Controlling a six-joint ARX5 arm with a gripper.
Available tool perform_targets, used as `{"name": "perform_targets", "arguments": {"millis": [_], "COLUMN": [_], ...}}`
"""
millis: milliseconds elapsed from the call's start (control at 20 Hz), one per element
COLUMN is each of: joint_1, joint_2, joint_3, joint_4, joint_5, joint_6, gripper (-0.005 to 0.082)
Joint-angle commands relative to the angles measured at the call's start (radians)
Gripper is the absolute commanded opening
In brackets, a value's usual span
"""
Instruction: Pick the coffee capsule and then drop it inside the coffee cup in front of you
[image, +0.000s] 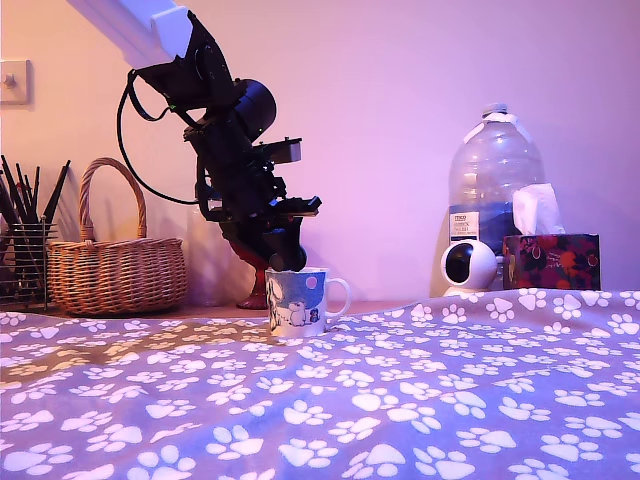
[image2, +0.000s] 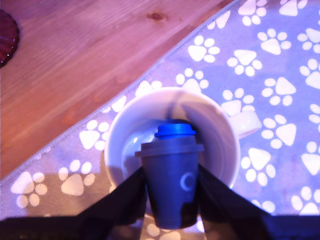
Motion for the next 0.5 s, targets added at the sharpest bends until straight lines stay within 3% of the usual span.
{"name": "perform_targets", "arguments": {"millis": [0,400,450], "joint_1": [0.002,0.002,0.002], "joint_2": [0.026,0.026,0.026], "joint_3": [0.01,0.011,0.012], "joint_4": [0.001,0.011,0.01], "joint_5": [-0.002,-0.002,0.005], "joint_6": [0.004,0.004,0.005], "gripper": [0.0128,0.0138,0.022]}}
